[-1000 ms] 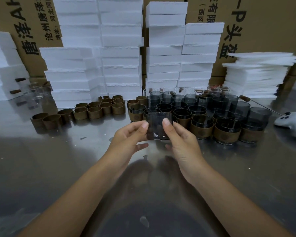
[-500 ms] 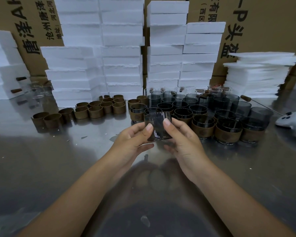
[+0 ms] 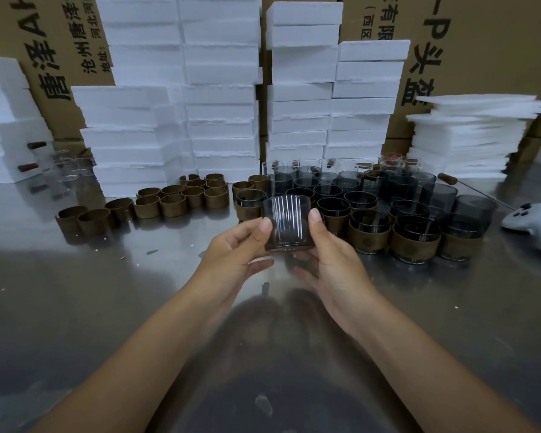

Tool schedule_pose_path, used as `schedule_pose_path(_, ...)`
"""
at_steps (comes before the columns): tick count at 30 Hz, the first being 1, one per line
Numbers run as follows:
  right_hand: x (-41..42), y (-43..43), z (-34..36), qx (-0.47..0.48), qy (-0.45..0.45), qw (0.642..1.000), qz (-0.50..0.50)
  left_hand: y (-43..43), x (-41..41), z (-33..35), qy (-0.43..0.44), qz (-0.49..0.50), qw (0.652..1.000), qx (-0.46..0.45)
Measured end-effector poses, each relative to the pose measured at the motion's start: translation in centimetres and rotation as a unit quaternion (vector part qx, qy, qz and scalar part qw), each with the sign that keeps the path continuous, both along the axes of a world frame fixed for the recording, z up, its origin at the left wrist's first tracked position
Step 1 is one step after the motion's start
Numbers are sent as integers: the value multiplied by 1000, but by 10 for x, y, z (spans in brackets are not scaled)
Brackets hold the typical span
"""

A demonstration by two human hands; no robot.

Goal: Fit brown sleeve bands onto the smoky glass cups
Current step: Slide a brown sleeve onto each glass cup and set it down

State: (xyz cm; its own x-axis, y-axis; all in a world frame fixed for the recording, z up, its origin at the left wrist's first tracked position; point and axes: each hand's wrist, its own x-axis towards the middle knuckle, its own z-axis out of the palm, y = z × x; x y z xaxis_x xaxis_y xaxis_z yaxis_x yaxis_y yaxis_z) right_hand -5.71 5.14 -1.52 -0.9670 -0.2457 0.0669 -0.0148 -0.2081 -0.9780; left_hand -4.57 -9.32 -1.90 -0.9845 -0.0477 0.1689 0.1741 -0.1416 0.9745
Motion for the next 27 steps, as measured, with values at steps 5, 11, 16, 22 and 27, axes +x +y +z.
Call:
schedule_pose_path(5, 3, -1, 1, -5, 52, 996, -76, 4, 2, 0, 1, 22, 1000, -2)
schedule_pose_path(11, 3, -1, 1, -8, 62, 998, -30, 6, 3, 0, -1, -12, 1000, -9)
schedule_pose_path(16, 0, 3, 2, -27, 10, 1000, -2, 2, 2, -1, -8, -39, 999, 5)
schedule_pose_path(22, -5, 6, 3, -97, -71, 993, 12, 0, 2, 0, -14, -74, 996, 45)
schedule_pose_path(27, -4, 4, 0, -49, -41, 998, 18, 0, 2, 1, 13, -73, 997, 27)
